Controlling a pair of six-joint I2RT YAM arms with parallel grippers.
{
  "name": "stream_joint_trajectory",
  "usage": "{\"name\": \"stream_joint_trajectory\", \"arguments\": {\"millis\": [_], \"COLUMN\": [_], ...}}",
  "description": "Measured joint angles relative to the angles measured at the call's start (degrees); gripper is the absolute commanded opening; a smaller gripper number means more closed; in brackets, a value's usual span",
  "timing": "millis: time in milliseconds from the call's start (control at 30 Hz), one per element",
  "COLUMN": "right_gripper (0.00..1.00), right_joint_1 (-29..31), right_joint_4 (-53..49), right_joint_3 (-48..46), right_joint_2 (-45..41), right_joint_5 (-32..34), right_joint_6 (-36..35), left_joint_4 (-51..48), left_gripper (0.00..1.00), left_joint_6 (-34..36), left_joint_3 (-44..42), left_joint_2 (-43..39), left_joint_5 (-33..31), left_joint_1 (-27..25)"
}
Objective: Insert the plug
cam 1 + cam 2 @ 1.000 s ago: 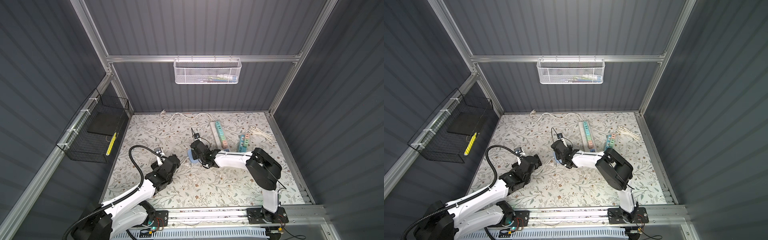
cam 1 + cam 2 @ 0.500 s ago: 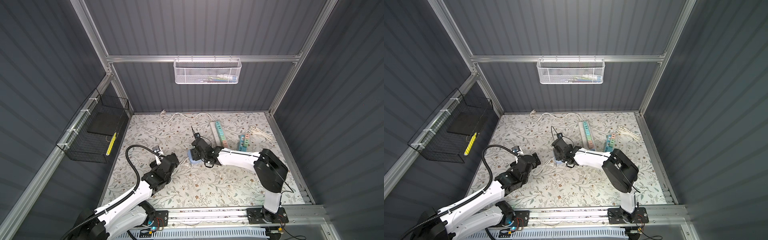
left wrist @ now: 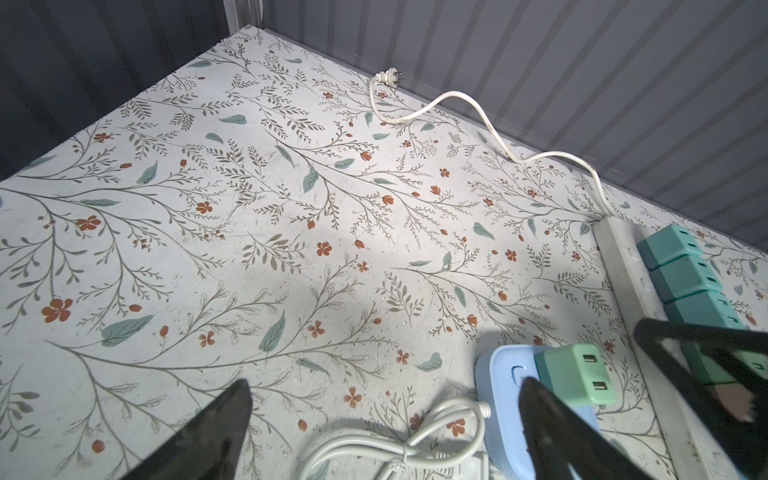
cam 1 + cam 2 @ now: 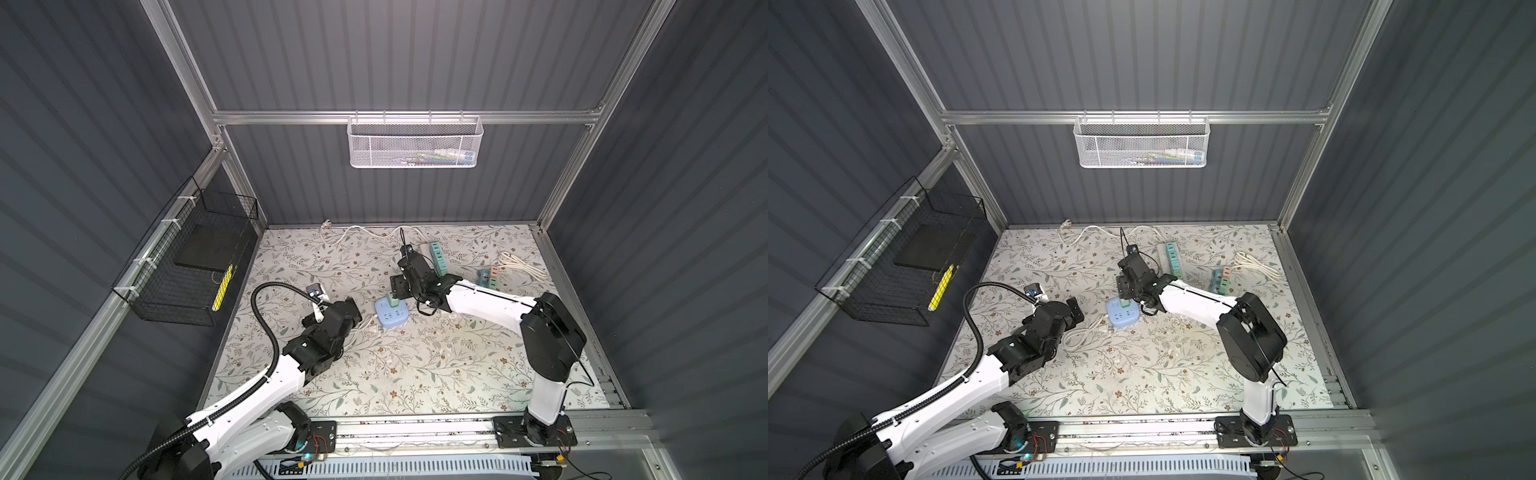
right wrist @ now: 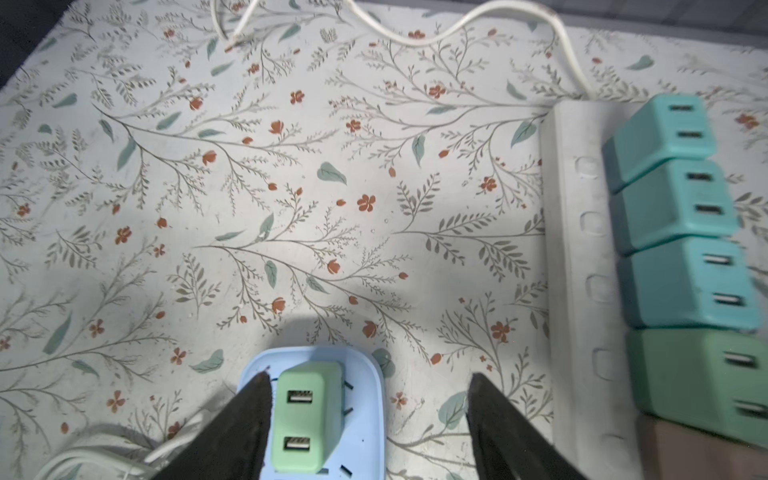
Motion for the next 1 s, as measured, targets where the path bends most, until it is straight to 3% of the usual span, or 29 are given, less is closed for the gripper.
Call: {"name": "stream_joint_trajectory", "arguments": {"millis": [300,500,633,833,1000], "right_gripper": [0.73,0.83,0.90,0.96,0.98], "right_joint_1": [0.0,0.0,-0.9,-10.4,-22.3], "right_joint_4": [4.0,1.2,-0.6,-3.5,-7.8], "right_joint_3": [-5.4,-6.3,-7.8,-12.3,-18.4], "right_joint_2": [-0.2,-3.6,-11.9,-24.3,-26.4], "right_joint_5": [-1.6,-1.7,0.0,5.2,5.8], "right_joint_6": [2.4,2.2,2.1,4.1,5.2], "left_joint_4": [-0.4,-0.3,-0.3,0.2,1.6], "left_gripper": [1.00,1.00,1.00,1.00,1.00], "left_joint_6": [-0.1,-0.2,-0.2,-0.2,-0.2], "left_joint_3": [0.0,0.0,0.0,0.0,0.0], "left_joint_2": [0.0,0.8,1.9,2.3,2.6], "left_joint_5": [0.1,0.3,0.7,1.1,1.3], "left_joint_1": [0.0,0.0,0.0,0.0,0.0]}}
